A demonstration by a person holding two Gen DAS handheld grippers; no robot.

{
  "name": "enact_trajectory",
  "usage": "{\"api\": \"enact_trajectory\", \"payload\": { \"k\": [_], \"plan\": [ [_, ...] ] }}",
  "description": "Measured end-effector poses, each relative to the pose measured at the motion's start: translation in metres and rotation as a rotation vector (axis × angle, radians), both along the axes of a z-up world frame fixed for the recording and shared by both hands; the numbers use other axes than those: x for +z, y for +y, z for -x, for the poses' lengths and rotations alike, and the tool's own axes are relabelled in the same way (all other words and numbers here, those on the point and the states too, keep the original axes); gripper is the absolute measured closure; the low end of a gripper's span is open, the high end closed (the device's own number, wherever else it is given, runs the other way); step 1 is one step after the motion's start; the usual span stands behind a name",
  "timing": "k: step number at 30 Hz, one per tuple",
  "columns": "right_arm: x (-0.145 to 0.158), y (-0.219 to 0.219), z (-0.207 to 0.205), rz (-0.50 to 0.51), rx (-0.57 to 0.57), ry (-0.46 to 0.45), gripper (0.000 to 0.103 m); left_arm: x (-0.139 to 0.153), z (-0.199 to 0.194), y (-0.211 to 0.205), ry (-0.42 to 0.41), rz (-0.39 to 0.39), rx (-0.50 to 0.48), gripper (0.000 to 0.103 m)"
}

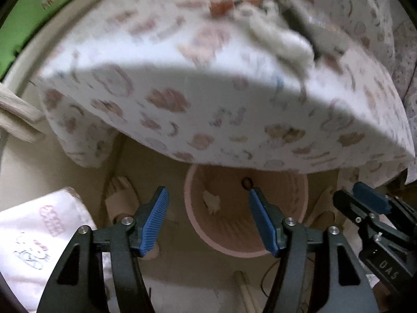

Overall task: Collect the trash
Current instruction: 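Raise the left tool back up toward the items on the chair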

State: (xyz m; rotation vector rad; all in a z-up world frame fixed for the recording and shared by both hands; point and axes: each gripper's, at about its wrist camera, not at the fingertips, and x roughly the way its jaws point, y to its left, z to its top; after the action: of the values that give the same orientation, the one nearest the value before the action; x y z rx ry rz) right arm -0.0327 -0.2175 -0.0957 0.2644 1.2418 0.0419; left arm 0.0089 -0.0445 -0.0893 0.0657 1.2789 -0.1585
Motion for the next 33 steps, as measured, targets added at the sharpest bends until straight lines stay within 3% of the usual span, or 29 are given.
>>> {"api": "enact_trajectory", "payload": {
  "k": [3, 10, 14, 17, 24, 28, 33],
  "plan": [
    [0.013, 0.0, 0.001, 0.012, 0.003, -0.05, 0.052, 0.012, 0.001, 0.005, -0.061, -0.039, 0.018, 0.036],
    [0.027, 0.004, 0.001, 0.033, 0.031, -0.095, 0.05, 0.031, -0.001, 0.014, -0.113, -0.03, 0.027, 0.036],
    [0.036, 0.008, 0.003, 0.036, 0.039, -0.122, 0.05, 0.04, -0.004, 0.016, -0.085, 0.063, 0.046, 0.036],
    [0.04, 0.007, 0.003, 0.042, 0.034, -0.14, 0.05, 0.057, -0.007, 0.018, -0.113, 0.069, 0.059, 0.036],
    [0.062, 0.001, -0.002, 0.045, 0.066, -0.209, 0.05, 0.089, -0.023, -0.004, -0.159, 0.045, -0.032, 0.036],
    [0.079, -0.006, -0.002, 0.066, 0.046, -0.278, 0.05, 0.088, -0.043, -0.021, -0.138, 0.01, -0.09, 0.036],
    [0.085, -0.01, -0.006, 0.096, 0.022, -0.304, 0.05, 0.081, -0.054, -0.026, -0.153, 0.077, -0.092, 0.043]
  ]
}}
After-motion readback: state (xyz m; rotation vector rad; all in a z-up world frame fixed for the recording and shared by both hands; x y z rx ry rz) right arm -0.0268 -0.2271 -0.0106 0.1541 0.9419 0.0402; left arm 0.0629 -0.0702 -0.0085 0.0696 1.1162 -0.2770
